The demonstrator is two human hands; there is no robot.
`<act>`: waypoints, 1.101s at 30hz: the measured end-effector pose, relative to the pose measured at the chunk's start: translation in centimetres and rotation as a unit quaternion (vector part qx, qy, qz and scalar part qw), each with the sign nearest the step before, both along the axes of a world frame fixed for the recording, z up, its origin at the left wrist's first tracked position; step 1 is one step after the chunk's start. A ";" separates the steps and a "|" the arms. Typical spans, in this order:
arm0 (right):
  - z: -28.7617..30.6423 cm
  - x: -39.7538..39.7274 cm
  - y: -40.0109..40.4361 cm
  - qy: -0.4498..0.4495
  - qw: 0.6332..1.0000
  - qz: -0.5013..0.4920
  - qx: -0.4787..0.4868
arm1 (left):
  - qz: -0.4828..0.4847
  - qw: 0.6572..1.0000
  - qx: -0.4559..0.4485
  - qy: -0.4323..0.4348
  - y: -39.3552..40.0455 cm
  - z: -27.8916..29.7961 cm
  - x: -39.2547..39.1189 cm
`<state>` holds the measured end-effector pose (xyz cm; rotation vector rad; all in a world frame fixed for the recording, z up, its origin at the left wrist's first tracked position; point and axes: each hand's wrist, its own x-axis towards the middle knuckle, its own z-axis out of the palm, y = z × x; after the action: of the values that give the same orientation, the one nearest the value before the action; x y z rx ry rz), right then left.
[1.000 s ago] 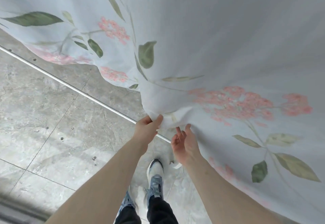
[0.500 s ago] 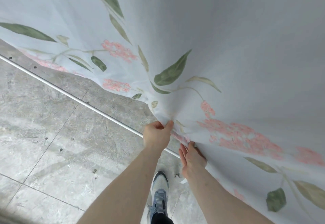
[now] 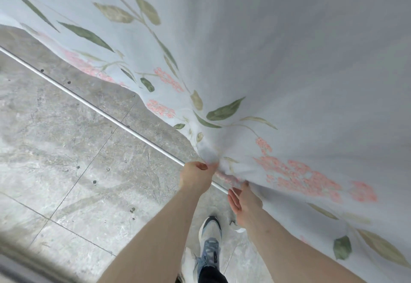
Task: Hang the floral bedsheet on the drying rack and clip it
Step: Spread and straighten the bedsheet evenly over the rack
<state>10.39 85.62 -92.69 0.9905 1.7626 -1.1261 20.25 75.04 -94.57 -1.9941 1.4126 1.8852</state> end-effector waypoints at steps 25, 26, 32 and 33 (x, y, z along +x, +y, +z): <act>21.5 21.1 -17.1 0.097 0.835 0.530 -0.111 | 0.138 0.983 -0.121 -0.003 -15.7 26.4 29.4; 21.6 21.9 -17.8 0.091 0.833 0.535 -0.109 | 0.142 0.983 -0.119 -0.004 -16.3 26.8 30.2; 22.4 25.1 -23.3 0.056 0.844 0.516 -0.136 | 0.176 0.978 -0.113 -0.014 -21.1 28.2 33.8; 22.6 25.5 -24.5 0.059 0.844 0.514 -0.145 | 0.184 0.977 -0.110 -0.019 -21.9 28.1 34.2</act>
<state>35.84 61.12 -70.05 -0.2617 1.7462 -0.6857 54.42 53.16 -66.46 -2.5359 1.3733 1.8728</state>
